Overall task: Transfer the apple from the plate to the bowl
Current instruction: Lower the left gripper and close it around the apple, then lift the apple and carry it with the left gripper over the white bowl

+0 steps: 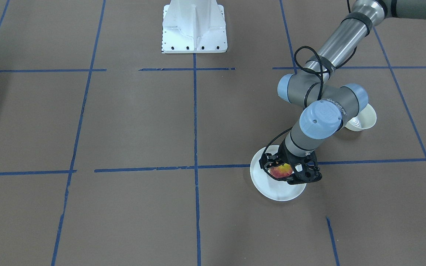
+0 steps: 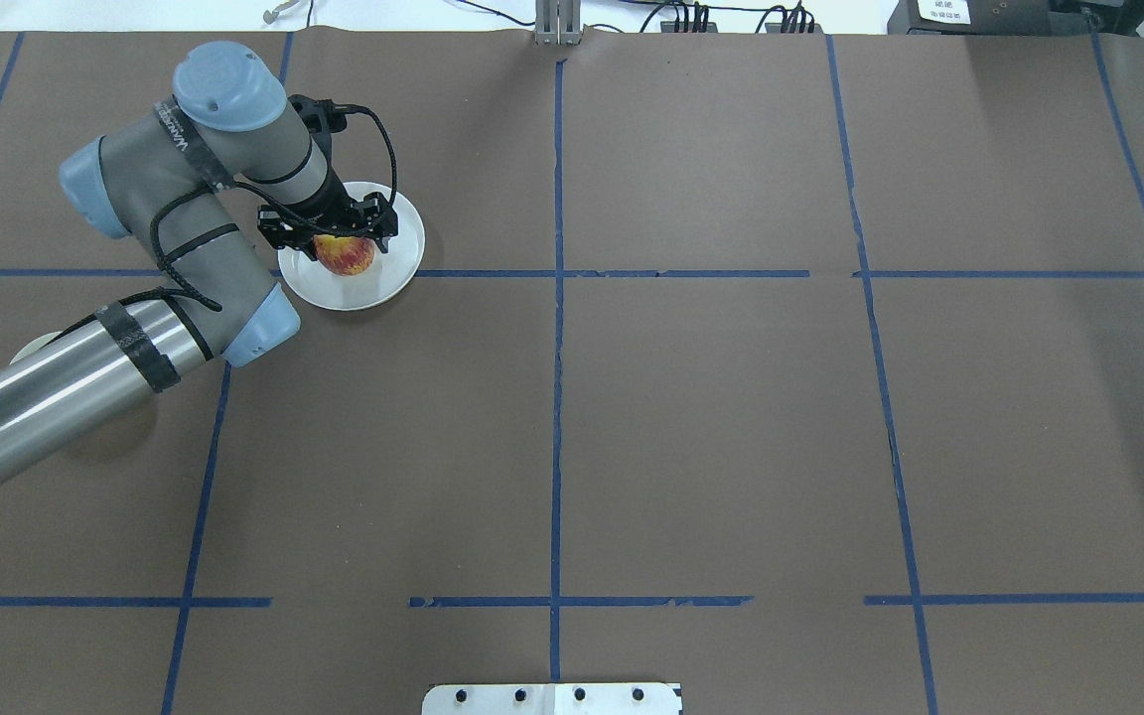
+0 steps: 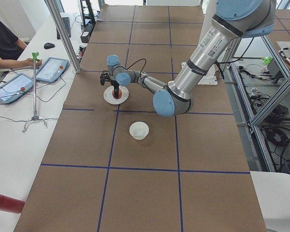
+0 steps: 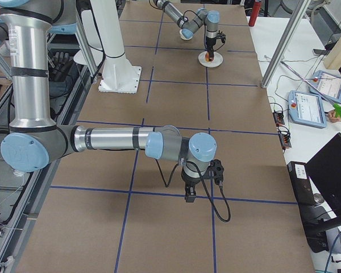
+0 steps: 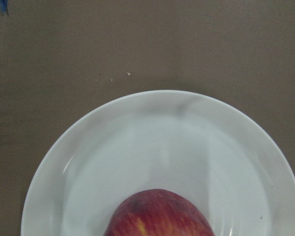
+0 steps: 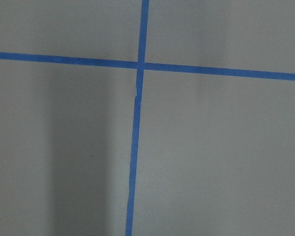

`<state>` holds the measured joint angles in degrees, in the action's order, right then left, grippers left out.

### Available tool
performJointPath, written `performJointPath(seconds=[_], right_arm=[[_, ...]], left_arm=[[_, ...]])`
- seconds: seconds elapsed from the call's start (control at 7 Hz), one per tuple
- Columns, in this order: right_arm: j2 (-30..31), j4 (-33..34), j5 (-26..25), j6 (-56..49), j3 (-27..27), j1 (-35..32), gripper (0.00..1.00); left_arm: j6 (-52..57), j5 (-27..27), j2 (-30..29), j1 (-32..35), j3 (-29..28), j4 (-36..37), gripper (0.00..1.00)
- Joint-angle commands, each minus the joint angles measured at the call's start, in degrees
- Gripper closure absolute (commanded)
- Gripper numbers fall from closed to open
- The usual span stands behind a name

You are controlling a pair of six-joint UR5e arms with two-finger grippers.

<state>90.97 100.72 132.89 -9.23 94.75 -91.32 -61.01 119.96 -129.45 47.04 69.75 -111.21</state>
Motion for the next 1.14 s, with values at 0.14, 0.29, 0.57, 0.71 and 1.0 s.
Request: performJointPath(seconds=[0.14, 0.29, 0.57, 0.71, 1.0], right_arm=[[0.0, 0.0, 0.0, 0.0, 0.0, 0.0, 0.0], [0.0, 0.0, 0.0, 0.0, 0.0, 0.0, 0.0], [0.0, 0.0, 0.0, 0.0, 0.0, 0.0, 0.0], [0.0, 0.0, 0.0, 0.0, 0.0, 0.0, 0.0], [0.0, 0.0, 0.0, 0.0, 0.0, 0.0, 0.0]], left_arm=[[4.99, 2.02, 1.3, 4.79, 7.54, 5.86, 1.0], [9.72, 4.12, 1.66, 7.17, 12.64, 13.05, 1.0], [12.14, 3.71, 10.56, 7.63, 25.45, 16.64, 1.0], [12.14, 3.62, 14.63, 7.89, 30.04, 16.46, 1.0], [12.23, 2.14, 26.12, 8.33, 37.96, 12.19, 1.0]])
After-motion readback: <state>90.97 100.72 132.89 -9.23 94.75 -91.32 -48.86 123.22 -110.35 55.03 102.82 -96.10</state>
